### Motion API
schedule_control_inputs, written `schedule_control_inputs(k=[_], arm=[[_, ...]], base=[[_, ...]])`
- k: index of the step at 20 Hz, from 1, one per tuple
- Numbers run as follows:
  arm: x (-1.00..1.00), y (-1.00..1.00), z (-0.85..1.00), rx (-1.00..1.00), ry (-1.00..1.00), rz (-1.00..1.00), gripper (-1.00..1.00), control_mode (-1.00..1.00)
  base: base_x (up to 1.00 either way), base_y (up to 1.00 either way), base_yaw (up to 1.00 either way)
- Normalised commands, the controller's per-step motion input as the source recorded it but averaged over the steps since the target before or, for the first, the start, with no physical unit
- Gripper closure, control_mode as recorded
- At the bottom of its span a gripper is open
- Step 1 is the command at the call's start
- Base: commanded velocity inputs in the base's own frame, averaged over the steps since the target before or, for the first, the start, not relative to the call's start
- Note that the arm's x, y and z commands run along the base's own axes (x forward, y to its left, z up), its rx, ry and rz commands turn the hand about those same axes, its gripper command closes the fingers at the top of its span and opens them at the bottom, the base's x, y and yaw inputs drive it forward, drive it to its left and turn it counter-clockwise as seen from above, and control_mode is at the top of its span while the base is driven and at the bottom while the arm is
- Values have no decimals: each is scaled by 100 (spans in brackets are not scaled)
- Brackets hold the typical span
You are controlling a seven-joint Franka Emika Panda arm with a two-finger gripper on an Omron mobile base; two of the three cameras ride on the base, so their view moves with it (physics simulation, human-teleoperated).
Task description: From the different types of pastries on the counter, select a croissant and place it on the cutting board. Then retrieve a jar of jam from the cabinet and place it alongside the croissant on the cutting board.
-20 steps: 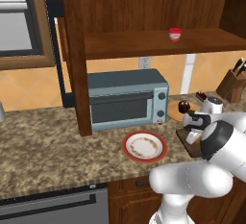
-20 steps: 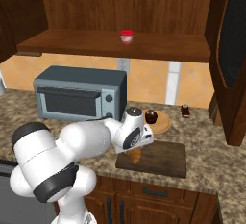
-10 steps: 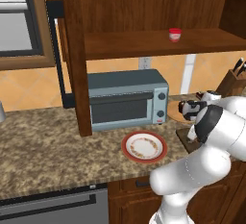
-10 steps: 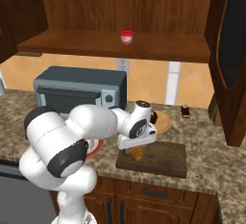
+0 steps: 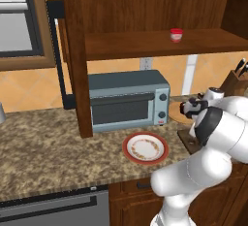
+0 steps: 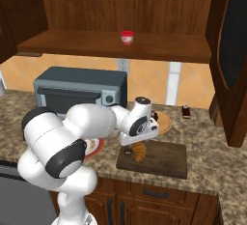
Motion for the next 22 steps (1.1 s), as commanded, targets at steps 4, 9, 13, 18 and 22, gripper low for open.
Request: schedule_control_inputs(k=[4, 9, 13, 18, 22], arm=[[0, 0, 14, -14, -17, 0, -100, -100], [0, 15, 26, -19, -19, 0, -100, -100], [-4, 14, 37, -18, -19, 0, -100, -100], [-40, -9, 40, -3, -22, -18, -100, -100], [-16, -21, 49, -1, 1, -20, -100, -100]], base=[[0, 0, 0], [0, 0, 0], [0, 0, 0], [0, 0, 0], [0, 0, 0]])
